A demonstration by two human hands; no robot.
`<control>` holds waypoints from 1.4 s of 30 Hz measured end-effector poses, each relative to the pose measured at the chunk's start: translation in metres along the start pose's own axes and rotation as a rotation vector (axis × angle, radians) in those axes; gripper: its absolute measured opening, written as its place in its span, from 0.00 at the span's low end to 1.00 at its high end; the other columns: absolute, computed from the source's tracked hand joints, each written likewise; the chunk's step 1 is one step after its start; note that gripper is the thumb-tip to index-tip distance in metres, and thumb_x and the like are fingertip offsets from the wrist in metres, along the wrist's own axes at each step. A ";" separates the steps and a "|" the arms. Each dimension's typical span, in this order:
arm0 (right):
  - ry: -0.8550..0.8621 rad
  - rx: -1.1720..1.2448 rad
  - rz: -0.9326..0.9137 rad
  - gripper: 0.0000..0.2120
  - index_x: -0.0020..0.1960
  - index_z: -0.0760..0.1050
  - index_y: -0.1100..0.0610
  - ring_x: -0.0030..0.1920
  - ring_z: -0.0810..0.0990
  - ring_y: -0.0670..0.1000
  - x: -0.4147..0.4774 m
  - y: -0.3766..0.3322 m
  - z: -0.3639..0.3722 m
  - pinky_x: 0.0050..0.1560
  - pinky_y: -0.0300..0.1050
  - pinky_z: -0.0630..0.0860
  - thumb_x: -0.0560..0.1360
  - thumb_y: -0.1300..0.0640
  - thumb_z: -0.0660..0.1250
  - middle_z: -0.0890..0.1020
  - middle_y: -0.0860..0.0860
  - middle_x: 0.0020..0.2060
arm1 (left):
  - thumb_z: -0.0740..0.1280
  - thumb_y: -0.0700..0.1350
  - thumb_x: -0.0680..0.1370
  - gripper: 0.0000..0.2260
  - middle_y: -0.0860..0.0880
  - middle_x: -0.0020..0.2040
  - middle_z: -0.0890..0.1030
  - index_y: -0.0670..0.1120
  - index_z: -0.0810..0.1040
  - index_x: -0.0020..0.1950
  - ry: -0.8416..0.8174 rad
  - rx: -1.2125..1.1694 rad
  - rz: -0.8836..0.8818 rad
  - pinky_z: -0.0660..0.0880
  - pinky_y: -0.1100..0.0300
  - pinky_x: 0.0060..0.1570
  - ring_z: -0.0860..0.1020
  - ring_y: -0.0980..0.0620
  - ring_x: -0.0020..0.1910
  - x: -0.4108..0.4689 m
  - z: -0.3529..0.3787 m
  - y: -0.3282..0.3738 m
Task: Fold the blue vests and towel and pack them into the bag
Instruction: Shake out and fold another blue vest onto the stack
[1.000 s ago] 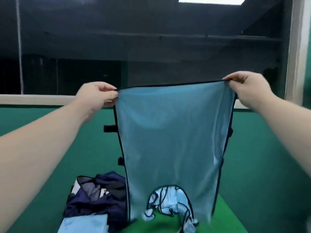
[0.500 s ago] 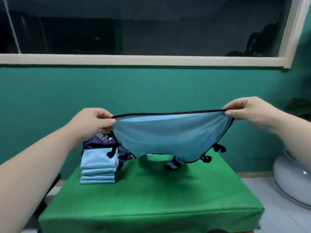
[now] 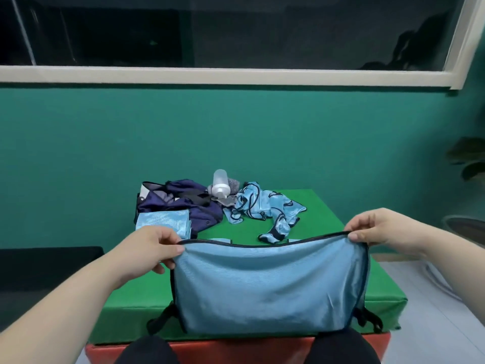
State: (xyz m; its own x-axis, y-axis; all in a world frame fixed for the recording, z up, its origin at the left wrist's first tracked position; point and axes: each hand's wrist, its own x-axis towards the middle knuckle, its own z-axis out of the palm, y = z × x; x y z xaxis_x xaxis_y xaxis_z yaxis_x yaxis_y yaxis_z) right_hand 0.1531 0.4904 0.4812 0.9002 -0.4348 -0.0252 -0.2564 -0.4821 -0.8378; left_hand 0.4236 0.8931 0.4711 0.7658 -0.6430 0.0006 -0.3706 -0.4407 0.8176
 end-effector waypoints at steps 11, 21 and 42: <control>0.127 0.025 0.072 0.08 0.46 0.86 0.54 0.40 0.78 0.51 0.034 0.043 0.031 0.46 0.50 0.72 0.70 0.50 0.77 0.86 0.58 0.44 | 0.70 0.42 0.78 0.04 0.48 0.35 0.82 0.43 0.81 0.45 0.025 0.034 -0.074 0.75 0.58 0.33 0.82 0.52 0.34 0.046 0.034 -0.035; 0.355 -0.273 0.085 0.05 0.44 0.82 0.45 0.43 0.81 0.44 0.121 0.073 0.040 0.41 0.38 0.72 0.72 0.53 0.77 0.85 0.43 0.41 | 0.68 0.45 0.78 0.05 0.50 0.34 0.82 0.49 0.81 0.42 0.188 0.098 -0.086 0.82 0.48 0.45 0.82 0.46 0.37 0.146 0.070 -0.050; 0.158 -0.739 0.250 0.08 0.50 0.78 0.47 0.44 0.76 0.46 0.263 0.186 0.073 0.44 0.43 0.73 0.76 0.44 0.70 0.75 0.43 0.46 | 0.64 0.47 0.80 0.03 0.49 0.49 0.77 0.50 0.76 0.52 0.170 0.524 -0.083 0.76 0.51 0.48 0.77 0.47 0.44 0.293 0.157 -0.146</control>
State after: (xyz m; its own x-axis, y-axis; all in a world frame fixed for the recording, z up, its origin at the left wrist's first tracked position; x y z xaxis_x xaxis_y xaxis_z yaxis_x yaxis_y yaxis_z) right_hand 0.3677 0.3416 0.2787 0.7390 -0.6725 -0.0409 -0.6610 -0.7118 -0.2376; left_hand 0.6199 0.6706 0.2616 0.8616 -0.5017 0.0763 -0.4836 -0.7662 0.4232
